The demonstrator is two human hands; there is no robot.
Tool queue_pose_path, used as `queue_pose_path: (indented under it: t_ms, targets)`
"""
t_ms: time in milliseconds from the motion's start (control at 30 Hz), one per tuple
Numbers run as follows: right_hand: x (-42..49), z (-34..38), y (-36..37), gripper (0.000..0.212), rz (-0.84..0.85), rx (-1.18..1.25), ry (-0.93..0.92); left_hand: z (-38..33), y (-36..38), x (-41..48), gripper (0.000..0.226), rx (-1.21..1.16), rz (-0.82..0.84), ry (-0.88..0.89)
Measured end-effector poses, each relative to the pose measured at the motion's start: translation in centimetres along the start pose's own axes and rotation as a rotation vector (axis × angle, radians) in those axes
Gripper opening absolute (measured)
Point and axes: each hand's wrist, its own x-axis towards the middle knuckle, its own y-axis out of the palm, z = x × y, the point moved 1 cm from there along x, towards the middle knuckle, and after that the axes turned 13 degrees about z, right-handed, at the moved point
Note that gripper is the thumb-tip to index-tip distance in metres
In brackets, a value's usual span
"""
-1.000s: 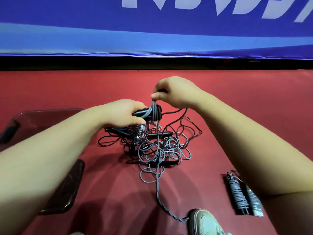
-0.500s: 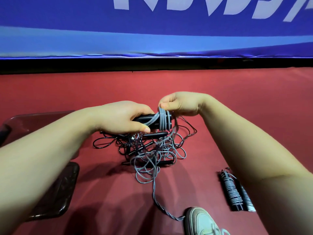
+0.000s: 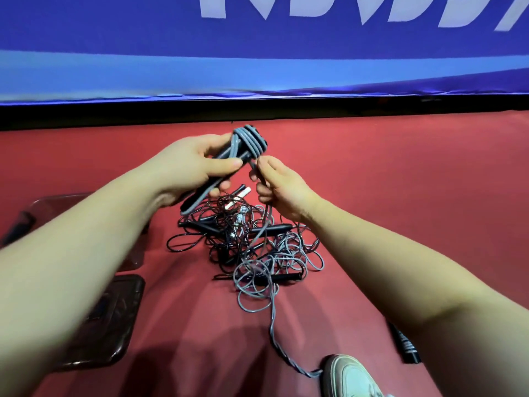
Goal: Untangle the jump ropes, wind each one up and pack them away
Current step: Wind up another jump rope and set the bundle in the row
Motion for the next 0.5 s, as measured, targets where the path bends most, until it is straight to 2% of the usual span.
queue_pose_path:
  t_ms: [100,167,233,333,400,433,500]
  targets:
    - [-0.3,-1.4,-0.7,0.012,-0.036,-0.133,-0.020,-0.1,-1.5,-0.3,0.028,-0.114,-0.039,0.012]
    - [-0.7,-2.6,-1.2,0.011,-0.017,-0.317,0.073,-0.1,-2.3,-0.4,0.026,-0.135,-0.054,0.029]
    - [-1.1,-4.0,-2.0,0.010,0.045,-0.500,0.257,-0.1,-2.9,-0.3,0.024,-0.147,-0.095,0.028]
    - [-1.8,-5.7,-4.8,0.013,0.253,-0.941,0.696,0.2,-3.3,0.0,0.022,-0.119,-0.165,-0.005]
    - [-2.5,-5.0,-6.4,0.017,0.236,-0.845,0.907,0.9,-3.4,0.0,0.026,-0.030,-0.210,-0.054]
    - [-2.6,-4.2,-6.9,0.018,0.153,-0.748,0.897,1.2,-3.5,0.0,0.028,-0.008,-0.224,-0.067]
    - [-2.2,-2.0,-8.3,0.014,-0.119,-0.588,0.694,1.8,-3.9,-0.1,0.030,-0.026,-0.256,-0.080]
